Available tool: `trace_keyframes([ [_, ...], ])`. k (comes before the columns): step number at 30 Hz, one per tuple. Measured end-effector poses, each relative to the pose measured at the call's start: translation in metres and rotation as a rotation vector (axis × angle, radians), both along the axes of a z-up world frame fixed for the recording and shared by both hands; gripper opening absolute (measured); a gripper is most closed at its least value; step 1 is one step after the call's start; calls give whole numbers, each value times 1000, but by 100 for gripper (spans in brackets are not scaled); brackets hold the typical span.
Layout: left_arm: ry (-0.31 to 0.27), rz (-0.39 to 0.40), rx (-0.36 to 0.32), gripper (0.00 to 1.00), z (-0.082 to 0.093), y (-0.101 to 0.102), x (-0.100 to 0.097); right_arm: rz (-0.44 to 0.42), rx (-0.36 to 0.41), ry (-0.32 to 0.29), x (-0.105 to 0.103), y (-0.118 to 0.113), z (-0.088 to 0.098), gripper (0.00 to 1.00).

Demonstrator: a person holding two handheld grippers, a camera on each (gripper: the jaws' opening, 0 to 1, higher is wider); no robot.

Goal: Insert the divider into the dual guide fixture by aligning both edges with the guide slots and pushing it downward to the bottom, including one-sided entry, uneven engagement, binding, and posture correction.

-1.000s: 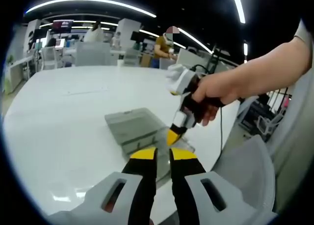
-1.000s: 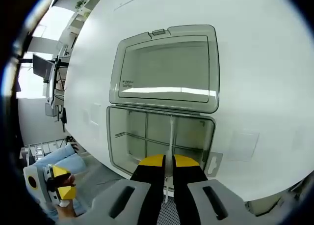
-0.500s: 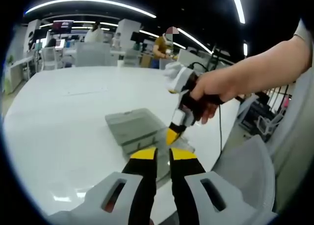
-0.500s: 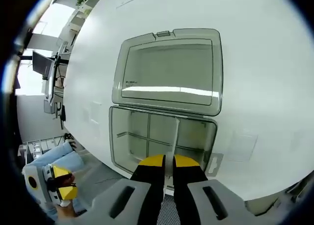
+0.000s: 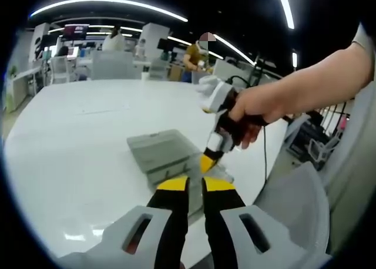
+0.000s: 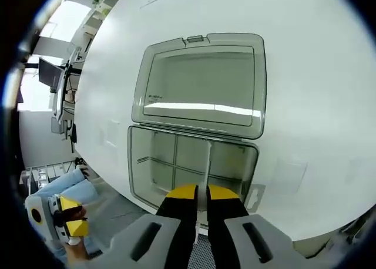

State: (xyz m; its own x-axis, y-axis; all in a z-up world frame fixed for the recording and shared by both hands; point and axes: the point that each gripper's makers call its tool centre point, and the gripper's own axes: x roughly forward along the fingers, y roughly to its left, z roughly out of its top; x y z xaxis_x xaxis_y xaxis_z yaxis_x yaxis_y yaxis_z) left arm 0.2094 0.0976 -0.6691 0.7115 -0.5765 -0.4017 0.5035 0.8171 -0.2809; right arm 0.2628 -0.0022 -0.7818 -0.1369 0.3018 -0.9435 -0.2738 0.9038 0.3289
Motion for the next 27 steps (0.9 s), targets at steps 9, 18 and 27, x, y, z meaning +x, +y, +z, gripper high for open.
trace_keyframes([
  [9, 0, 3, 2, 6, 1, 1, 2, 14, -3, 2, -1, 3, 1, 0],
  [18, 0, 5, 6, 6, 1, 2, 2, 19, -4, 0, -1, 3, 1, 0],
  [27, -1, 8, 4, 6, 2, 1, 2, 40, -19, -6, 0, 3, -1, 0],
])
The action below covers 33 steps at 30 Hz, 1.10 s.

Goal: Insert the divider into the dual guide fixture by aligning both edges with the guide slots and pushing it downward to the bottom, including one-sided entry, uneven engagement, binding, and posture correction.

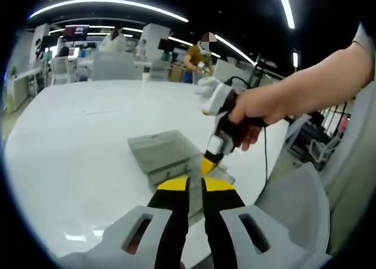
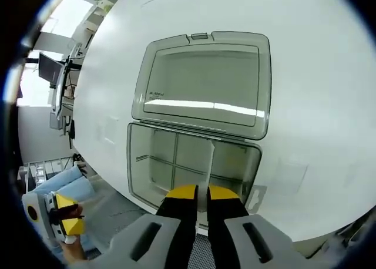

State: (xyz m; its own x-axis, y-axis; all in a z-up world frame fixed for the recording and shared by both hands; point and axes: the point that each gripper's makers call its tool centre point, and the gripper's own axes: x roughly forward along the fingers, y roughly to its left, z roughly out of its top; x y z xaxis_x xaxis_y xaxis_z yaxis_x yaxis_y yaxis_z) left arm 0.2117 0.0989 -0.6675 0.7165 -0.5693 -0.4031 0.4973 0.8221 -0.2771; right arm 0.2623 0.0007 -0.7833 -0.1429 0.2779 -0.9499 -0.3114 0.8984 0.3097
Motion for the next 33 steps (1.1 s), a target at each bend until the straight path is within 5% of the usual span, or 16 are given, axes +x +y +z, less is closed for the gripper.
trace_keyframes([
  [33, 3, -8, 3, 6, -3, -1, -2, 147, -167, -18, -3, 5, -10, 0],
])
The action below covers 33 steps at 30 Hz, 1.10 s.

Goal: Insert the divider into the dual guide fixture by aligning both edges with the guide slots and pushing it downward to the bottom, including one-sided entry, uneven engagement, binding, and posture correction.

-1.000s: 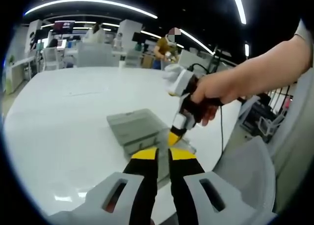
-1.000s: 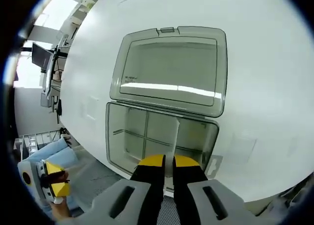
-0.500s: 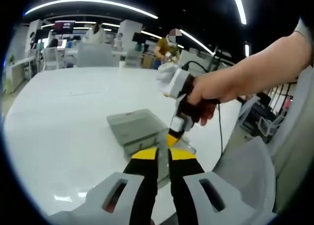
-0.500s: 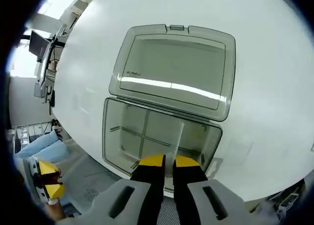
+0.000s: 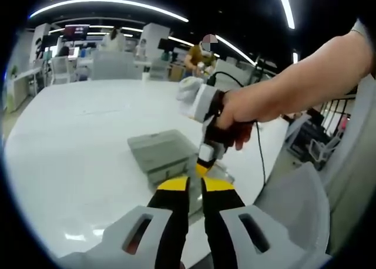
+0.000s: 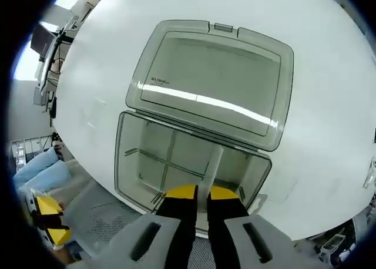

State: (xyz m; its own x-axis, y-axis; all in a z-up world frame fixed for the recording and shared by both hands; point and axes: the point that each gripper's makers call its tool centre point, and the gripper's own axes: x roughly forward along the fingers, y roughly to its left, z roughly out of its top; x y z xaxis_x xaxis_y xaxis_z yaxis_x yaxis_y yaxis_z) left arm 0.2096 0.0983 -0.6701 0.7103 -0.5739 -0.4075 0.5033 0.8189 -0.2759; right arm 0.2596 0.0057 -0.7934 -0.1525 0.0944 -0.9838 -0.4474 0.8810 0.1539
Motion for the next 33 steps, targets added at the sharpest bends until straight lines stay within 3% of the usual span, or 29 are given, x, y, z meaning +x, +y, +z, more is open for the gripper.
trace_keyframes([
  [7, -4, -24, 20, 10, -1, -5, -2, 18, -8, -4, 0, -1, -4, 0],
  [13, -8, -46, 39, 21, -3, -9, -4, 22, -7, -8, 0, -1, -8, 0],
  [33, -25, -81, 67, 35, -4, -14, -7, 44, -23, -20, -1, 0, -12, 1],
])
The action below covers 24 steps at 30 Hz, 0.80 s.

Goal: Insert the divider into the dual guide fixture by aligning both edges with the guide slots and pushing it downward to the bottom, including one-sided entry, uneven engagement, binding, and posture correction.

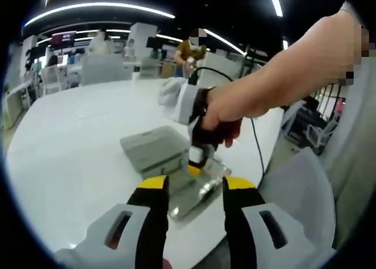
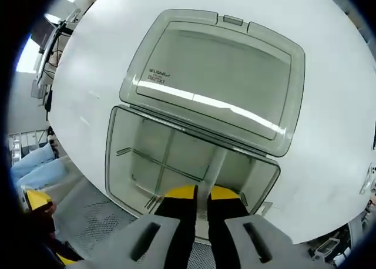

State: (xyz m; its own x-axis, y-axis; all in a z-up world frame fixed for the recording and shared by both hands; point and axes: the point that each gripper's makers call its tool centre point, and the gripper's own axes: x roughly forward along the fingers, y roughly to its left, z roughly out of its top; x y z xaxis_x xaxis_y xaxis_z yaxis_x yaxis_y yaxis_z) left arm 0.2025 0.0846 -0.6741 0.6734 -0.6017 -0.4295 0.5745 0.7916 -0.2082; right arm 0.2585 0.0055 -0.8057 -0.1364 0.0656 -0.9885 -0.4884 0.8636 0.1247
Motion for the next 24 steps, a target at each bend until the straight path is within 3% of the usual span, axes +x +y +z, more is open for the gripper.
trace_keyframes([
  [24, -11, -48, 16, 57, -2, -4, -3, 17, 12, -42, 7, 4, -1, 1],
])
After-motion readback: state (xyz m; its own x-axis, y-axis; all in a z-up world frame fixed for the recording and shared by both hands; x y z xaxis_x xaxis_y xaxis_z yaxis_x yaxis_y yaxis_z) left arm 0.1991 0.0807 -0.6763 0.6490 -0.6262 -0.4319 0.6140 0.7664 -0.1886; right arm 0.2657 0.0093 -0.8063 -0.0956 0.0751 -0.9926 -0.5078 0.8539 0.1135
